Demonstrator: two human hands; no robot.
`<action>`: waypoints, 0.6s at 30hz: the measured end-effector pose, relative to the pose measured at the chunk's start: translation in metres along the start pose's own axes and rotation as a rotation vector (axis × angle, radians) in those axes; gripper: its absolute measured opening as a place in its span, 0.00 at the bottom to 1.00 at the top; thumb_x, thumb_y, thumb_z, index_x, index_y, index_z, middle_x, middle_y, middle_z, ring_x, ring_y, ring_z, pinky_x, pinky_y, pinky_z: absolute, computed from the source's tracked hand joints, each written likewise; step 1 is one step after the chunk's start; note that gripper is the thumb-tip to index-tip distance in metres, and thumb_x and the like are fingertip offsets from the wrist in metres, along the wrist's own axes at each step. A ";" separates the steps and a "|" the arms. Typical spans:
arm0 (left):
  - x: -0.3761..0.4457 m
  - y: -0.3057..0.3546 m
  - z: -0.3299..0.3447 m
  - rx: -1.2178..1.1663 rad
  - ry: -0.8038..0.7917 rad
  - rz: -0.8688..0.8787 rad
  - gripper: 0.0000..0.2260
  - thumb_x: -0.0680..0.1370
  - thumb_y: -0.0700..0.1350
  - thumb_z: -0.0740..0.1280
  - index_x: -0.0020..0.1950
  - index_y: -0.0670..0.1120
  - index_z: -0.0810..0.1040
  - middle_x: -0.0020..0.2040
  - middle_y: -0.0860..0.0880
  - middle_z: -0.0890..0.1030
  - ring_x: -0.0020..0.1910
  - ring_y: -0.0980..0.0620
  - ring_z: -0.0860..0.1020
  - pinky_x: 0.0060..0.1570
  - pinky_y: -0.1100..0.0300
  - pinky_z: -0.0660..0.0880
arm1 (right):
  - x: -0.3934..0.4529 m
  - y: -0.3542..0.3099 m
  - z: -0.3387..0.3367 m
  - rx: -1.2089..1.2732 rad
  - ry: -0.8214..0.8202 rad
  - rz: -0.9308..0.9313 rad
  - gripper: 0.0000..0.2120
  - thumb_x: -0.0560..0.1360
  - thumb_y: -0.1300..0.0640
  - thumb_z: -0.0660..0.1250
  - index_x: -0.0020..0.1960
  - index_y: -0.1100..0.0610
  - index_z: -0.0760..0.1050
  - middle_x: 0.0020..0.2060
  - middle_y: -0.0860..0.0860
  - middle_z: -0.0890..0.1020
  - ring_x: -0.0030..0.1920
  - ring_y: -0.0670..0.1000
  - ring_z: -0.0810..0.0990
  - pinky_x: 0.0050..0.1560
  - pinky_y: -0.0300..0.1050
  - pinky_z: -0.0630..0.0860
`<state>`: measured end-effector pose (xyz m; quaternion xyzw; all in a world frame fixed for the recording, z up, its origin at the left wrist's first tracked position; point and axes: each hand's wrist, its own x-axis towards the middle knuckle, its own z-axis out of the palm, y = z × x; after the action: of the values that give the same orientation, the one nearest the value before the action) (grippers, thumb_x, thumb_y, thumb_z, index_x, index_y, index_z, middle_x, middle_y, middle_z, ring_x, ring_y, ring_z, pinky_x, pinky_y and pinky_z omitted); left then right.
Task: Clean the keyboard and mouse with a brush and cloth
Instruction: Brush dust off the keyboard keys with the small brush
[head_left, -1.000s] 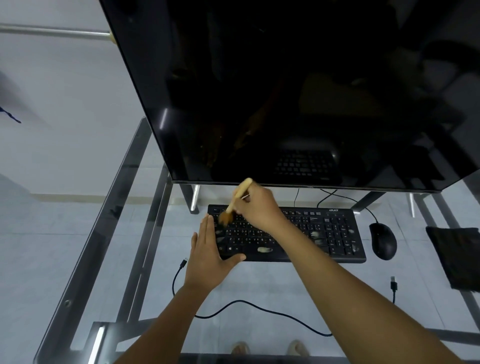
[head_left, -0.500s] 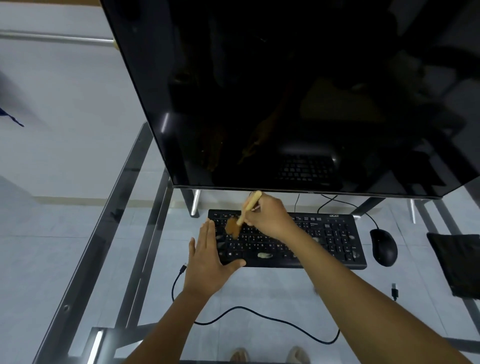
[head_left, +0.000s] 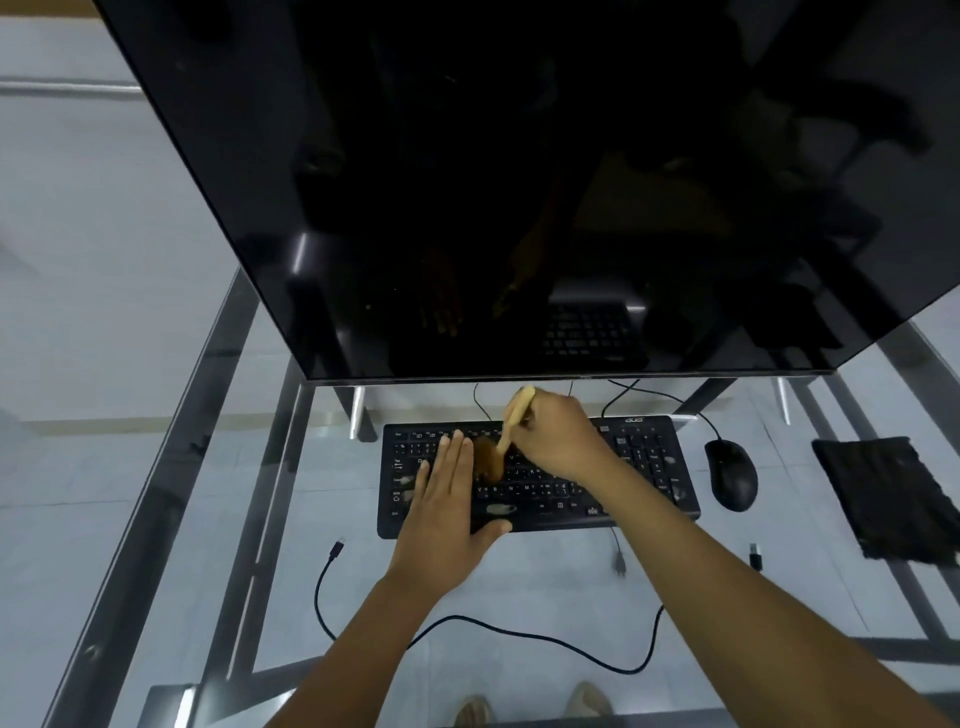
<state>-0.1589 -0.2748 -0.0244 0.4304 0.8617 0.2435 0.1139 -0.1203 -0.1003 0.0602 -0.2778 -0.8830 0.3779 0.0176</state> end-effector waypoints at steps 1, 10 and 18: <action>-0.001 0.002 0.002 -0.002 -0.004 0.005 0.44 0.74 0.64 0.62 0.78 0.46 0.41 0.77 0.53 0.40 0.75 0.57 0.36 0.74 0.54 0.39 | 0.000 -0.001 -0.002 0.009 0.101 -0.008 0.02 0.76 0.63 0.64 0.46 0.58 0.75 0.33 0.48 0.79 0.28 0.42 0.77 0.29 0.33 0.71; -0.003 0.004 0.008 -0.003 -0.012 -0.004 0.45 0.74 0.66 0.62 0.78 0.45 0.41 0.78 0.52 0.41 0.76 0.56 0.37 0.74 0.53 0.40 | -0.008 0.010 -0.008 0.107 0.214 -0.037 0.02 0.76 0.65 0.64 0.47 0.61 0.75 0.32 0.43 0.77 0.31 0.36 0.78 0.30 0.25 0.69; 0.007 0.005 0.009 -0.010 -0.016 -0.024 0.45 0.73 0.65 0.64 0.78 0.45 0.43 0.78 0.52 0.43 0.76 0.55 0.39 0.75 0.52 0.41 | -0.007 0.022 -0.016 0.141 0.193 0.022 0.03 0.75 0.63 0.66 0.45 0.56 0.76 0.39 0.51 0.82 0.37 0.47 0.82 0.37 0.37 0.80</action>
<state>-0.1562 -0.2643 -0.0293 0.4213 0.8647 0.2428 0.1260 -0.0998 -0.0812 0.0585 -0.3208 -0.8453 0.4107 0.1179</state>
